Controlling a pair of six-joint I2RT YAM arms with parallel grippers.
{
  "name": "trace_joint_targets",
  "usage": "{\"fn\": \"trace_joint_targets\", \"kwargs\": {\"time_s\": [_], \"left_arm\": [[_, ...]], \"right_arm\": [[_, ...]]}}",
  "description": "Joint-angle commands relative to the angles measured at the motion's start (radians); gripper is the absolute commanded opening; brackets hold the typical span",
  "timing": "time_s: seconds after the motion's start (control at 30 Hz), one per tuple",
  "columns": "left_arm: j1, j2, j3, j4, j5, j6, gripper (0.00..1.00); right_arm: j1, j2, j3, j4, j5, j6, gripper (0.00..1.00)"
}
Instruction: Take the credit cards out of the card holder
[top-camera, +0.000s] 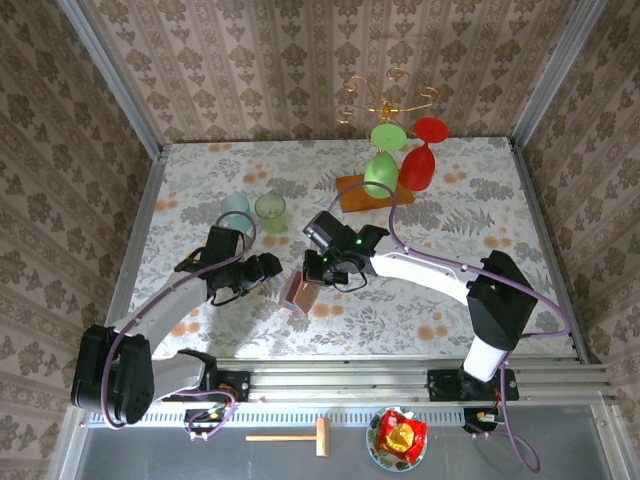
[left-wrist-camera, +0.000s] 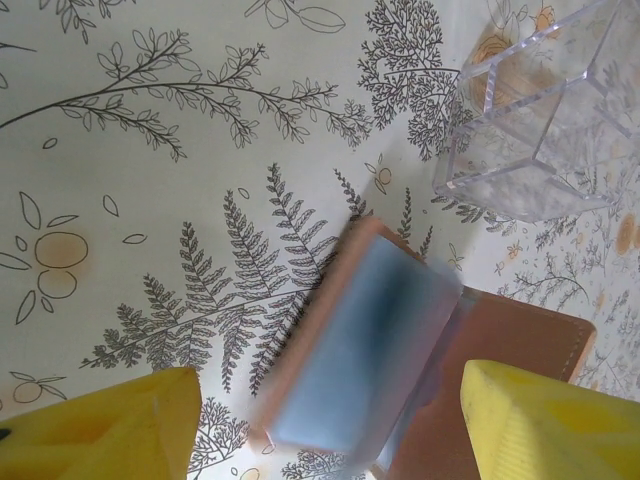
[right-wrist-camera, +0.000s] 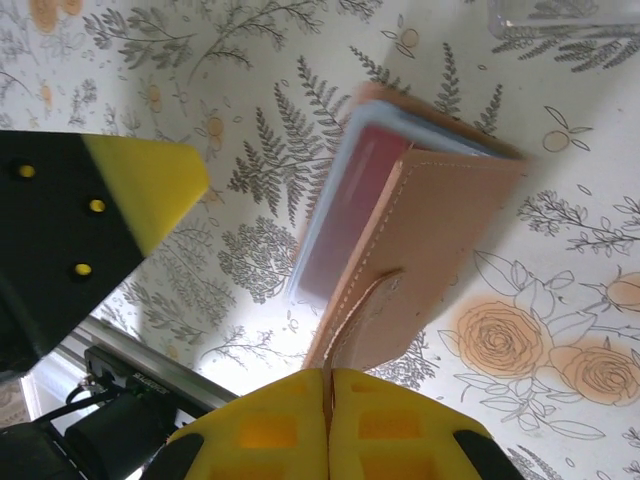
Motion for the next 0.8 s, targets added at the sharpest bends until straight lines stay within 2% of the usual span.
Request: {"fn": "trace_joint_targets", "kwargs": {"time_s": [0.0, 0.17, 0.37, 0.63, 0.77], "left_arm": [[-0.011, -0.004, 0.017, 0.006, 0.009, 0.01, 0.7], [-0.027, 0.009, 0.02, 0.017, 0.013, 0.004, 0.69], [-0.088, 0.065, 0.049, 0.043, 0.023, 0.006, 0.63], [-0.161, 0.159, 0.09, 0.107, 0.051, -0.004, 0.51], [-0.181, 0.196, 0.114, 0.112, 0.061, -0.001, 0.49]], "right_arm": [[0.004, -0.036, 0.019, 0.019, -0.019, -0.008, 0.0], [0.001, -0.033, 0.016, -0.009, -0.016, -0.028, 0.0], [-0.011, -0.111, -0.063, -0.046, 0.009, -0.059, 0.0], [-0.108, -0.256, -0.264, -0.031, -0.017, -0.069, 0.0], [-0.168, -0.28, -0.329, -0.041, -0.051, -0.113, 0.0]]}}
